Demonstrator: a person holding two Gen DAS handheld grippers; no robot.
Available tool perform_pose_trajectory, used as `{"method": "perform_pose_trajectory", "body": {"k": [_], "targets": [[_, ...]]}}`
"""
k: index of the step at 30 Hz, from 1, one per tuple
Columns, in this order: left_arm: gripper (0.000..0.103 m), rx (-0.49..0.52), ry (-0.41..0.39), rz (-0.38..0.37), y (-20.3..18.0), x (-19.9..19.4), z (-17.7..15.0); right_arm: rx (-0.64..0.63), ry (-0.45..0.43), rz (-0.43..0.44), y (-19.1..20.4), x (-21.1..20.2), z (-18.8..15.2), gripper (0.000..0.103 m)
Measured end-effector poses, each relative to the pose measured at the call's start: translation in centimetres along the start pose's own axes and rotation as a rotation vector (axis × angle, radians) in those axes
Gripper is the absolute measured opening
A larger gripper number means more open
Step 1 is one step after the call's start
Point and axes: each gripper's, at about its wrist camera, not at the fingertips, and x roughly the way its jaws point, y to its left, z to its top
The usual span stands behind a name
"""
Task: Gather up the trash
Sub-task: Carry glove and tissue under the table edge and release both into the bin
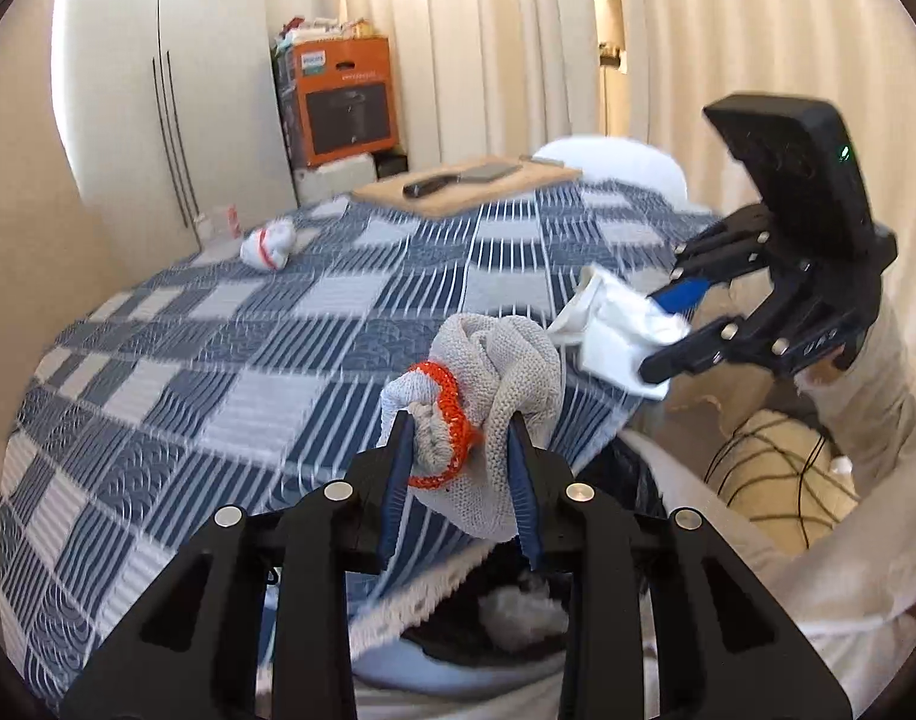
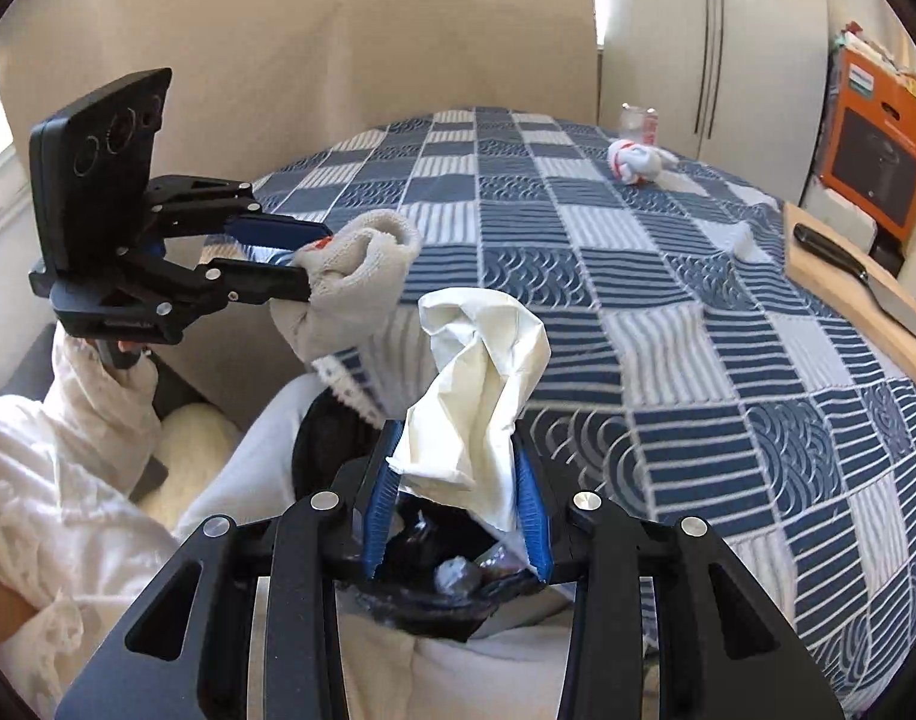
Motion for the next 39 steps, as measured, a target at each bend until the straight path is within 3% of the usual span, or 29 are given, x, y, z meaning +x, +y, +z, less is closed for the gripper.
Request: {"method": "perform_pose_trajectory", "body": {"k": [15,24,28,29,30,31,32,37,39], "targets": [[0.032,0.031,0.132,-0.03,-2.6,0.0,-5.0,-0.006,0.139,0.14,2.2,4.4,-4.2,0.034],[0.032,-0.019,0.263,-0.073,-2.3,5.4,-7.4,0.01,0.216,0.152,1.4,9.2,-6.1,0.034],[0.035,-0.034,0.277,-0.082,-2.0,6.8,-7.8,0.014,0.225,0.126,0.8,10.3,-6.4,0.036],[0.046,-0.024,0.274,-0.076,-2.1,7.1,-7.9,0.014,0.222,0.115,0.6,10.5,-6.6,0.039],[0.062,-0.018,0.27,-0.079,-2.2,7.2,-7.9,0.019,0.22,0.115,0.4,10.6,-6.8,0.049],[0.069,-0.018,0.263,-0.09,-2.3,7.3,-8.0,0.038,0.213,0.117,0.0,10.6,-6.9,0.062],[0.079,-0.024,0.251,-0.111,-2.4,7.3,-8.0,0.063,0.204,0.114,-0.5,10.5,-7.1,0.067],[0.092,-0.036,0.205,-0.133,-2.5,6.8,-7.7,0.108,0.16,0.099,-1.7,8.7,-7.9,0.083],[0.096,-0.057,0.184,-0.14,-2.3,6.4,-7.7,0.096,0.153,0.081,-1.5,7.9,-8.0,0.086]]}}
